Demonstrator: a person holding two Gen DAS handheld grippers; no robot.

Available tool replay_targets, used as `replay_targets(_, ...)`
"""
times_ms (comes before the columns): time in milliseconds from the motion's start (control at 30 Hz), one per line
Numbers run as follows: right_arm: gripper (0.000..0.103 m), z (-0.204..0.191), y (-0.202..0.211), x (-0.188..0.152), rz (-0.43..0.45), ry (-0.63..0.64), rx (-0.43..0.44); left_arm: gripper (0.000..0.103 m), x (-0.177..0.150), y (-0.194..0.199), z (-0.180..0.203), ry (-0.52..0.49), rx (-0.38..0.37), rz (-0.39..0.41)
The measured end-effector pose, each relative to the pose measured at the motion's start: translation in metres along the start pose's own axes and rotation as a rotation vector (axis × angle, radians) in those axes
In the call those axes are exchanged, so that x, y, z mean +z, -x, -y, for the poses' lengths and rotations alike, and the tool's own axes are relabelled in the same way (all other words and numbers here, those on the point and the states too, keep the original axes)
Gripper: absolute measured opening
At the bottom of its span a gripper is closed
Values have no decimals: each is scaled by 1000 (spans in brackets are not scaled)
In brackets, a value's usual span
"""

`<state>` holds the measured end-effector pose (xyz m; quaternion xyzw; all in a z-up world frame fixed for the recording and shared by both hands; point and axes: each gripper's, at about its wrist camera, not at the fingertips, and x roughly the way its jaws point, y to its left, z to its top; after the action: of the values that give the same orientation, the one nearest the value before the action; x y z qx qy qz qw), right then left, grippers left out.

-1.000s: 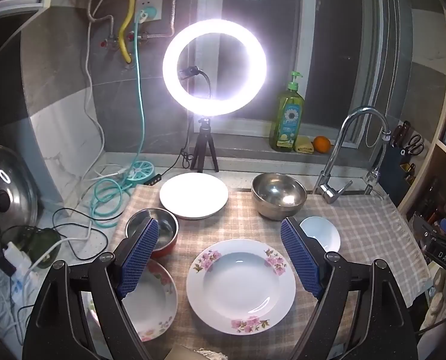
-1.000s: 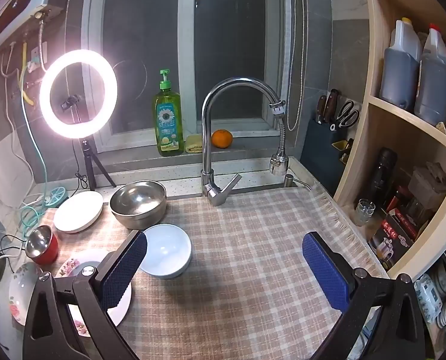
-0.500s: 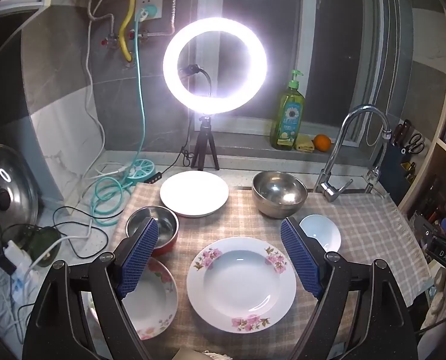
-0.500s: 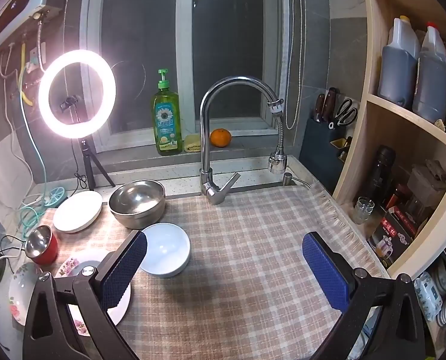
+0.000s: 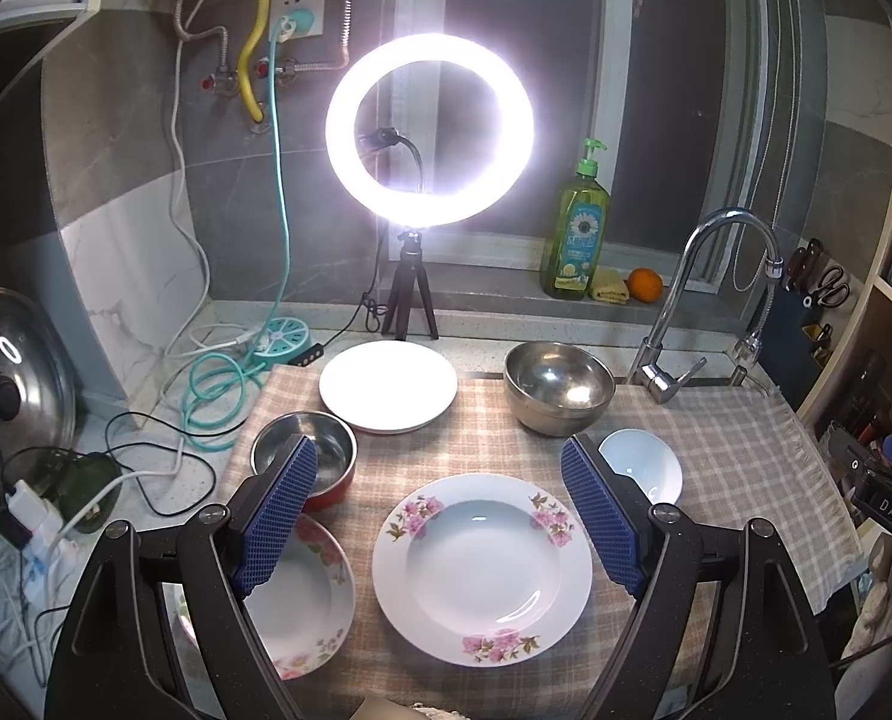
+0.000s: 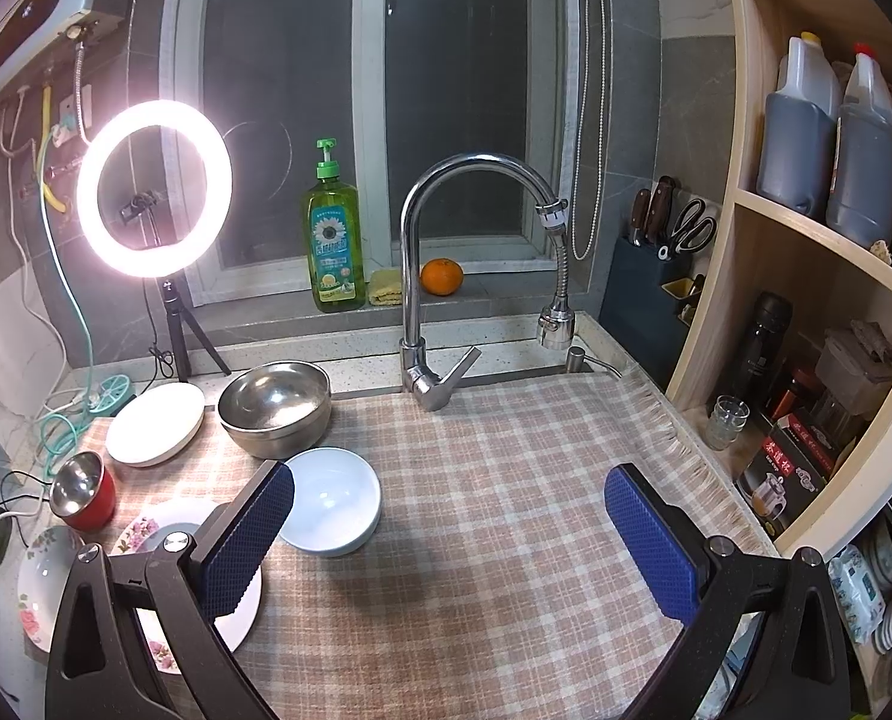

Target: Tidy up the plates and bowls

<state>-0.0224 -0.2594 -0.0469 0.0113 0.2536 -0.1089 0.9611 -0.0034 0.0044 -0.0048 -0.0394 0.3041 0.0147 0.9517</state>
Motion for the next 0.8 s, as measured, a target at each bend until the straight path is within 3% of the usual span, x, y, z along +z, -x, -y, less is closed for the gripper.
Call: replay_targets(800, 102, 2, 2, 0, 1, 2, 0, 84, 1, 0, 0, 1, 4, 0)
